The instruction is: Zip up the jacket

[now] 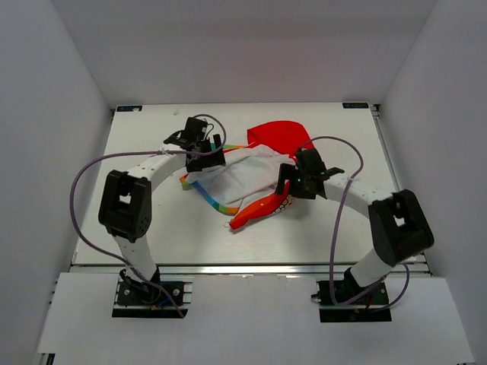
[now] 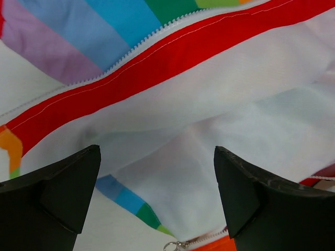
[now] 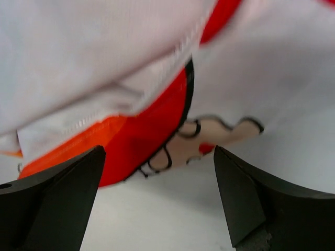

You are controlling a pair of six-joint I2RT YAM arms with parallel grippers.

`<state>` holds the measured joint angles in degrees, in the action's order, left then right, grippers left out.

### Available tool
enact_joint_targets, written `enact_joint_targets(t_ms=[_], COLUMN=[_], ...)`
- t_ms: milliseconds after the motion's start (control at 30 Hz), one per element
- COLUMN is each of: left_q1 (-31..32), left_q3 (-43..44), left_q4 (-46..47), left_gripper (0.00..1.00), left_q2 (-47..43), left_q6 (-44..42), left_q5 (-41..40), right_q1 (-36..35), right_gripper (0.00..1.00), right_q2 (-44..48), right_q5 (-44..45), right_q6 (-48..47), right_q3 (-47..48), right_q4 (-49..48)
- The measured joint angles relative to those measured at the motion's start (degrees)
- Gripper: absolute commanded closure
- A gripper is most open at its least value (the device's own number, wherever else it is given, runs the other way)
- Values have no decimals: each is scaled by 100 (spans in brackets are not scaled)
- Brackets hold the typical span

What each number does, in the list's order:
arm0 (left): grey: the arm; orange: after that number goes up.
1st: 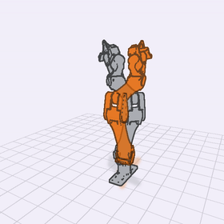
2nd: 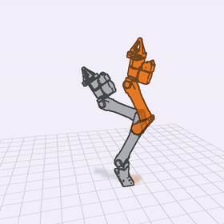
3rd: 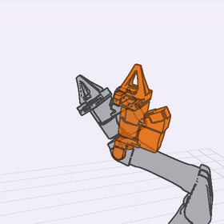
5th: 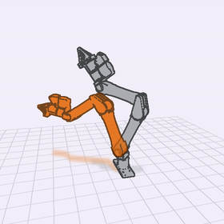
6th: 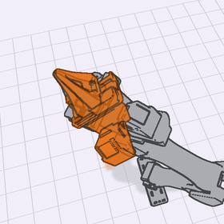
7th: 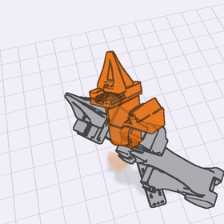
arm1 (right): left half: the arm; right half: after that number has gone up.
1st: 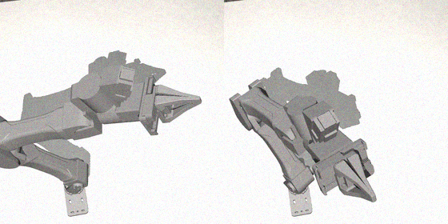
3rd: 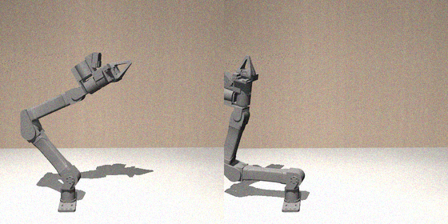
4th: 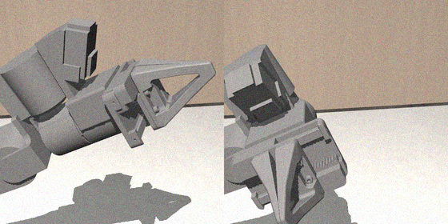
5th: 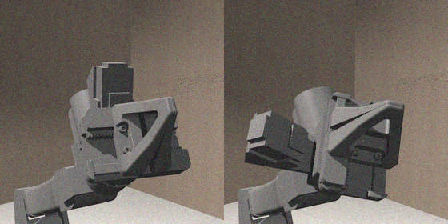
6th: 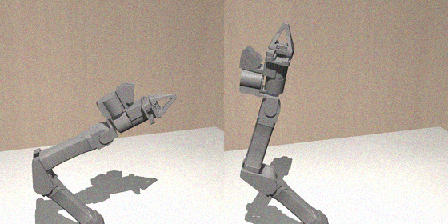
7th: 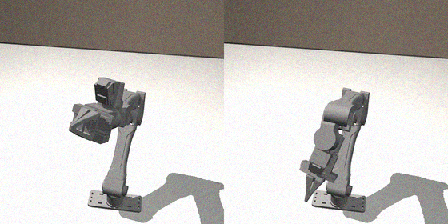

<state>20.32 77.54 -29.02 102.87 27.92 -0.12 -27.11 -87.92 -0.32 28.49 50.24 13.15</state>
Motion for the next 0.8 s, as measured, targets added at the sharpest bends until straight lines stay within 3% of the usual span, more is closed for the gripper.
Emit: enact_joint_targets(t_ms=[333, 500, 700, 800], left_q1=[-46, 37, 881, 1423], left_q3=[334, -105, -365, -514], left_q4=[415, 907, 960, 745], left_gripper=[2, 2, 2, 2], left_q2=[1086, 1064, 872, 634], left_q6=[-59, 9, 72, 125], left_q5=[822, 1480, 1596, 1620], right_q1=[881, 1292, 1799, 1950], right_gripper=[11, 11, 11, 11], right_q2=[-1707, -2463, -3346, -3250], right_q5=[155, 61, -96, -177], right_q6=[-396, -789, -1274, -1574], right_q3=[1561, 2520, 3939, 4138], right_q4=[42, 20, 308, 632])
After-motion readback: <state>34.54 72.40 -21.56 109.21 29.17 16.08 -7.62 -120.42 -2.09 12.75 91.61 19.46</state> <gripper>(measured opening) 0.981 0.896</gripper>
